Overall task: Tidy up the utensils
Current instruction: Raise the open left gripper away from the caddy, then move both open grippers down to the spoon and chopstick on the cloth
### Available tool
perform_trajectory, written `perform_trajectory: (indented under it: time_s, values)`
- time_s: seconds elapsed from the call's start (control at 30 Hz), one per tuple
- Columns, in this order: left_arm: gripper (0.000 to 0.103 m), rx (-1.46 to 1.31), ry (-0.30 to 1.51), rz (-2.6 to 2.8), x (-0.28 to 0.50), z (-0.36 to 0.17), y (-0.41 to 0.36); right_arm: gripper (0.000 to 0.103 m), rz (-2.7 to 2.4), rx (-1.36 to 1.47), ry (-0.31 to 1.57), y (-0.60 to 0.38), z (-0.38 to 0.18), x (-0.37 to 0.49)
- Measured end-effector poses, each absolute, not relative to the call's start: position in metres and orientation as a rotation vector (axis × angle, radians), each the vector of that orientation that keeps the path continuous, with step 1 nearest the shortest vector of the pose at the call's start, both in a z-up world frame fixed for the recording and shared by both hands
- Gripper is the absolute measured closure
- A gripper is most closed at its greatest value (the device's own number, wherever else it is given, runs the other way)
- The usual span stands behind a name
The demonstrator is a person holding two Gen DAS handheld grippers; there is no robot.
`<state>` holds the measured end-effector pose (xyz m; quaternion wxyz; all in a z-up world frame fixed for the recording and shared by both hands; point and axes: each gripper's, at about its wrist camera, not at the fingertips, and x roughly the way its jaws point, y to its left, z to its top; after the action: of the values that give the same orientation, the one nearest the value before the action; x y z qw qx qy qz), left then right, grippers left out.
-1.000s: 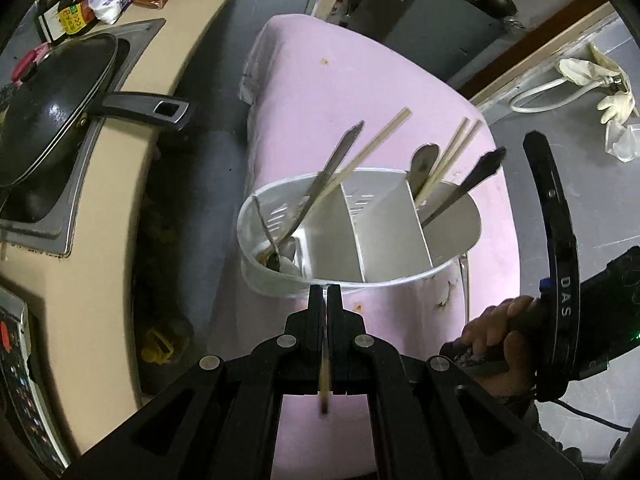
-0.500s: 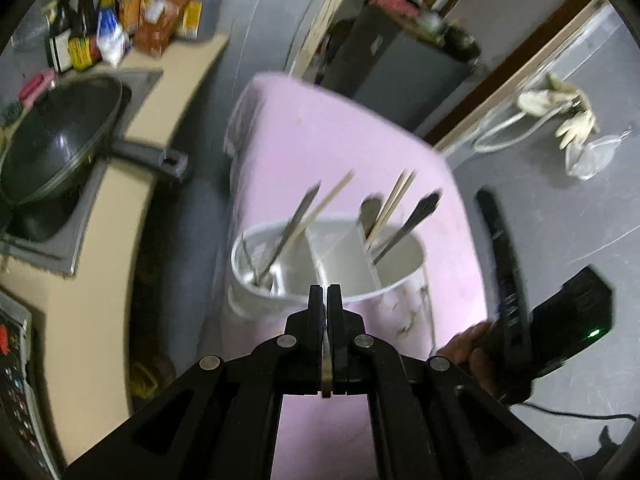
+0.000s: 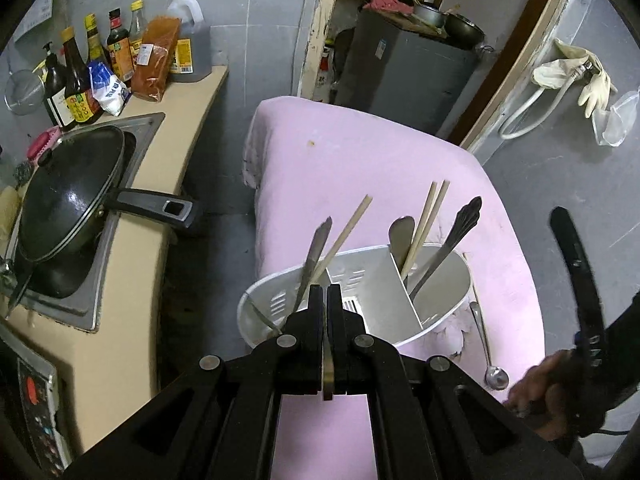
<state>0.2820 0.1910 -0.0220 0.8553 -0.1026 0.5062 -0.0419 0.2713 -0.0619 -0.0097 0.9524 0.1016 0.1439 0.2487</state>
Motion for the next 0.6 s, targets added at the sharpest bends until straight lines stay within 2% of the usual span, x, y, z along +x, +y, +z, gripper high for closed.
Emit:
perform_trajectory:
  time_s: [0.1,0.23,0.27,0.3,0.33,0.4,0.47,0.53,0.6]
  values:
    - [0.100,-0.208,1.050,-0.080,0.280,-0.027,0.189,0.076,0.488,0.199,0.301,-0.073,-0.007,0.270]
    - [0.071,-0.228,0.984,-0.067,0.271,-0.022,0.183,0.074,0.473,0.179,0.308,-0.088,-0.002,0.266]
    - [0.071,-0.237,0.960,-0.068,0.269,-0.019,0.182,0.073,0.468,0.175,0.311,-0.092,-0.001,0.265]
    - [0.071,-0.245,0.933,-0.073,0.266,-0.016,0.180,0.067,0.459,0.169,0.313,-0.099,0.001,0.264]
    - [0.071,-0.249,0.907,-0.075,0.263,-0.012,0.177,0.056,0.453,0.167,0.312,-0.104,0.003,0.263]
    - [0.066,-0.251,0.852,-0.066,0.257,-0.003,0.170,0.043,0.443,0.170,0.305,-0.115,0.008,0.260]
    - [0.049,-0.253,0.788,-0.056,0.251,0.006,0.161,0.034,0.431,0.164,0.298,-0.126,0.013,0.257]
    - [0.043,-0.247,0.693,-0.051,0.242,0.017,0.149,0.022,0.426,0.159,0.288,-0.138,0.020,0.254]
    - [0.034,-0.234,0.627,-0.046,0.236,0.025,0.136,0.017,0.422,0.155,0.277,-0.150,0.027,0.252]
